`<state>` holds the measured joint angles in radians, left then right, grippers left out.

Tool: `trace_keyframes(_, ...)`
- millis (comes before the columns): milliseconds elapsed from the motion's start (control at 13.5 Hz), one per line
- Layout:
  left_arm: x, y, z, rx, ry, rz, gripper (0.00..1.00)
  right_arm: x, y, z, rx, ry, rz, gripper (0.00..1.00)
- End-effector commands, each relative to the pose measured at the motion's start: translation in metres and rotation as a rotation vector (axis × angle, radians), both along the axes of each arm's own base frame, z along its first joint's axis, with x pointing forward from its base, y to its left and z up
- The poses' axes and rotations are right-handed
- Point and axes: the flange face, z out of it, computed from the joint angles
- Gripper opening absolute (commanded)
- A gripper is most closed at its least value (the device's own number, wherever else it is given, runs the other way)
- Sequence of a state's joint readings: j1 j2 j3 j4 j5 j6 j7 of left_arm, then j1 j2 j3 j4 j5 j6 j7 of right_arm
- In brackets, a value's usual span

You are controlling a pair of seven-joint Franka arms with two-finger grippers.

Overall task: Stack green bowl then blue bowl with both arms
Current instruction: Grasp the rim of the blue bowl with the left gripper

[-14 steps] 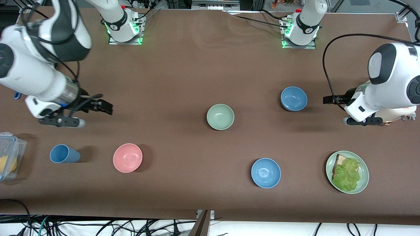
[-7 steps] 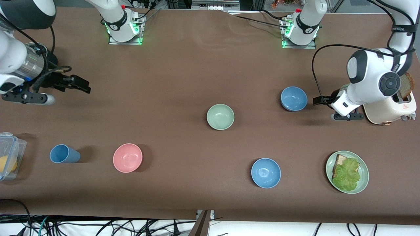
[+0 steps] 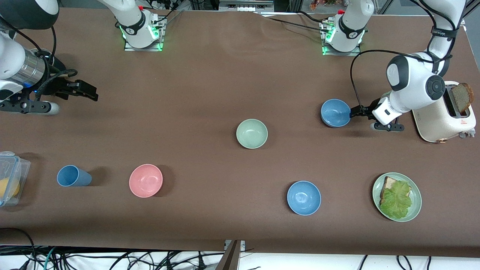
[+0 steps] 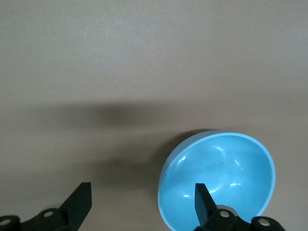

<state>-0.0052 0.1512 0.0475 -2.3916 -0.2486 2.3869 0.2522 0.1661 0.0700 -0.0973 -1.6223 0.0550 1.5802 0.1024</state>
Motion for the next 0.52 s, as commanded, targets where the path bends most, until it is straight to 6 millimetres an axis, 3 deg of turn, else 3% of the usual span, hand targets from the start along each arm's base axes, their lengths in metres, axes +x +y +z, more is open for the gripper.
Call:
trace_keyframes(0,-0.018,0.001,-0.005,-0.036,-0.041,-0.01,0.92,-0.013,-0.011,0.01,0.002,-0.018,0.019,0.99)
trace_keyframes(296,-0.03,0.0,-0.024,-0.061,-0.061,-0.003,0.89,-0.013,-0.011,0.014,0.001,-0.02,0.019,0.99)
trace_keyframes(444,-0.034,0.002,-0.032,-0.068,-0.076,-0.018,0.8,-0.012,-0.013,0.022,0.0,-0.032,0.018,0.99)
